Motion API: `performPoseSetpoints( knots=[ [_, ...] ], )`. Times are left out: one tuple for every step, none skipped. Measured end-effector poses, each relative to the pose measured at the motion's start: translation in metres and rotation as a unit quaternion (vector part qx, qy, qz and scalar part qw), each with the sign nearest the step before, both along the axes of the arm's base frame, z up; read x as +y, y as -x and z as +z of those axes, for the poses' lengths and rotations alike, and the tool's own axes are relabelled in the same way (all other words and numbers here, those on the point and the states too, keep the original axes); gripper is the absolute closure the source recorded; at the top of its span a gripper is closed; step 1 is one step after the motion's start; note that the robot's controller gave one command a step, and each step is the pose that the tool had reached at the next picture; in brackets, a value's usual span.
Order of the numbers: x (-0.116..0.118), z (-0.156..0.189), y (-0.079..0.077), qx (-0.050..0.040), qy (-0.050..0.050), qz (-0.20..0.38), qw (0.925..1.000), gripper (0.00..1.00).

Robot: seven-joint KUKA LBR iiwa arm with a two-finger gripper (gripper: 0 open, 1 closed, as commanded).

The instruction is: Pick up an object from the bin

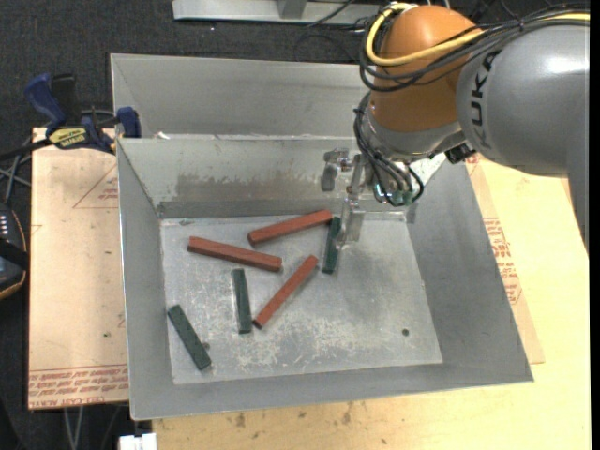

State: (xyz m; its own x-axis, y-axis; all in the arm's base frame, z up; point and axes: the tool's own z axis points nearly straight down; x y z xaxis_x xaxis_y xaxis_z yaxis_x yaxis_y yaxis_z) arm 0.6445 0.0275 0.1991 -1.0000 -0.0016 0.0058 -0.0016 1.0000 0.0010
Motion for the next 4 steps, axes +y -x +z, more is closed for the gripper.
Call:
performPoseSetpoints(
  knots=[
    [0.0,0.005,-0.002,-0.004,0.0,0.0,1.0,0.0],
    [0.018,-0.032,-0.004,-0.0058,0.0,0.066,0.9978,0.0],
    [0.06,-0.04,-0.011,-0.0041,0.0,0.058,0.9983,0.0],
    [0.048,-0.065,-0.009,-0.0042,-0.001,0.16,0.9872,0.0]
  ],
)
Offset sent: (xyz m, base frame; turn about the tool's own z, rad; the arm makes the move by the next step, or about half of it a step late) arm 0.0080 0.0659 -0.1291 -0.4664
